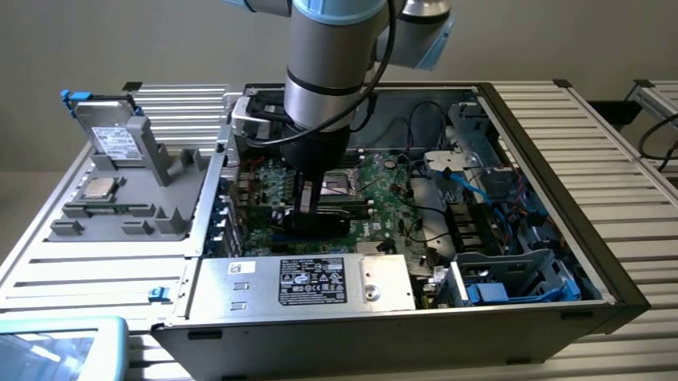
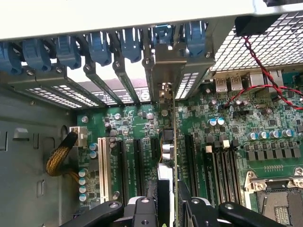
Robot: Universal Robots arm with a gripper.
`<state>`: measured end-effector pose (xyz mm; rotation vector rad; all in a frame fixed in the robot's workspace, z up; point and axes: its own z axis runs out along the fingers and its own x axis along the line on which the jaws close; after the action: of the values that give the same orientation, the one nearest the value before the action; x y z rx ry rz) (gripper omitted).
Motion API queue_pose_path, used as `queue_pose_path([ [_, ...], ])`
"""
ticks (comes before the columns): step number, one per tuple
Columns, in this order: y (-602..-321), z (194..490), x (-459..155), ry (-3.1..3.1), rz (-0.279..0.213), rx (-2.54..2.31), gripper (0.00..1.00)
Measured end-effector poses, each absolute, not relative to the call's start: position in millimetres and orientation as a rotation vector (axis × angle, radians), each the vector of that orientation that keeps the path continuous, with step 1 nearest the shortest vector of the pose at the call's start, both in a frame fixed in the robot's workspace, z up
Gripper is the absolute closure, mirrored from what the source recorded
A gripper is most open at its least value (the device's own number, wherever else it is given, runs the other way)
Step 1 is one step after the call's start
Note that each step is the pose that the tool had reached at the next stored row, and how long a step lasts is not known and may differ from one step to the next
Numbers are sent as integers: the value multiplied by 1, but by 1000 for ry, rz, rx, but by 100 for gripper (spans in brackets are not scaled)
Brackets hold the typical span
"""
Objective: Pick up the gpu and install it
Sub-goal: 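Insert the gpu into the slot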
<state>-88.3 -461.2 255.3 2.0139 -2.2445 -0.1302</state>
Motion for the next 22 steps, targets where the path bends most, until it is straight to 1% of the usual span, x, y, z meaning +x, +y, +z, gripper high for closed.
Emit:
queue_pose_path([
  [22, -455, 255, -89, -2179, -124, 2081, 72],
])
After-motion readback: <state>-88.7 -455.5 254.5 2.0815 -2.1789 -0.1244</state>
